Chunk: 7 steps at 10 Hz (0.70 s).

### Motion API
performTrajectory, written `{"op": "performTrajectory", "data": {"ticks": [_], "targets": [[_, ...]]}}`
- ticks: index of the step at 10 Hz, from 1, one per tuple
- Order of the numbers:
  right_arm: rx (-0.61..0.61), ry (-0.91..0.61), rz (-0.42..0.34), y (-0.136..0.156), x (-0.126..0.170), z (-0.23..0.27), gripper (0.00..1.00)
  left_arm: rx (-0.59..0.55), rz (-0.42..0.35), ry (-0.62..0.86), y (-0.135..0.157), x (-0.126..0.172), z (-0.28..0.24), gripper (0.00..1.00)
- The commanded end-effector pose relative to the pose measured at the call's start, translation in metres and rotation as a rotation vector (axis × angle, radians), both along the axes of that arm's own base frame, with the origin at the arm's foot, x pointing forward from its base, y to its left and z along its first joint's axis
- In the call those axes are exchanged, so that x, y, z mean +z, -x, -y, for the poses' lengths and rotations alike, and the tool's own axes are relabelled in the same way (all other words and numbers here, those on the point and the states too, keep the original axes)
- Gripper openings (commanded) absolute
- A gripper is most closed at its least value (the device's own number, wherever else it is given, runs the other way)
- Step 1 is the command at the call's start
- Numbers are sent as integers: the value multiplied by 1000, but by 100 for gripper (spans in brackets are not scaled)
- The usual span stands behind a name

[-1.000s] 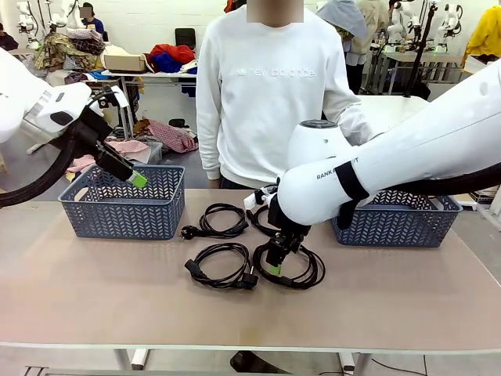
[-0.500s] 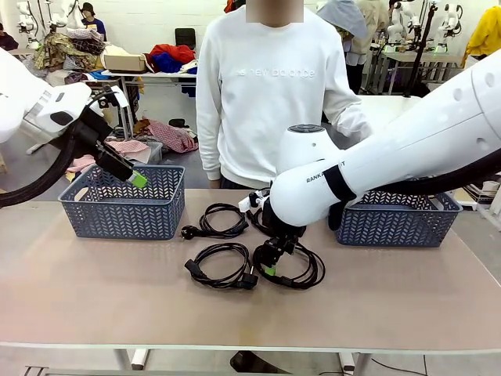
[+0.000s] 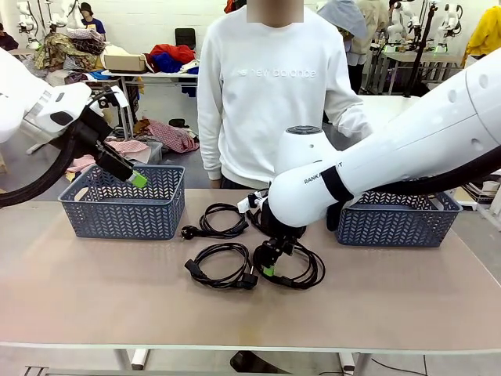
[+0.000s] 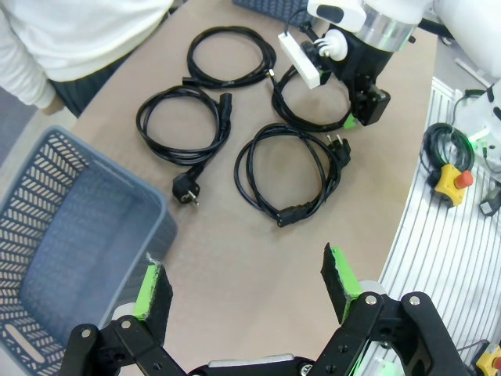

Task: Organize the cables according to human instructions.
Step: Pick up a bundle of cables and place it in the basket indicated by the human.

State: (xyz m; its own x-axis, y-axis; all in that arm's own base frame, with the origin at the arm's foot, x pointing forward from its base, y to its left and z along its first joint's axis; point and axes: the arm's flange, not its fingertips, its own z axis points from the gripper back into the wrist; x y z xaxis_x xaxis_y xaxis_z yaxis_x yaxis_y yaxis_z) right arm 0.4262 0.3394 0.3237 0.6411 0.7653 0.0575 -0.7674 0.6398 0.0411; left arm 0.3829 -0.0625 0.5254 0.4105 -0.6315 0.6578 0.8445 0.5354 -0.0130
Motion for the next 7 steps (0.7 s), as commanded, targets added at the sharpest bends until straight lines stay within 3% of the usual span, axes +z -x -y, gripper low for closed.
{"op": "performTrajectory", "data": {"ticks": [1, 7], "targets": [[-21, 23, 31, -3, -5, -12, 100, -20, 4, 24, -2, -1, -2, 100], [-28, 45, 45, -5, -19, -16, 100, -20, 4, 24, -2, -1, -2, 100]]}}
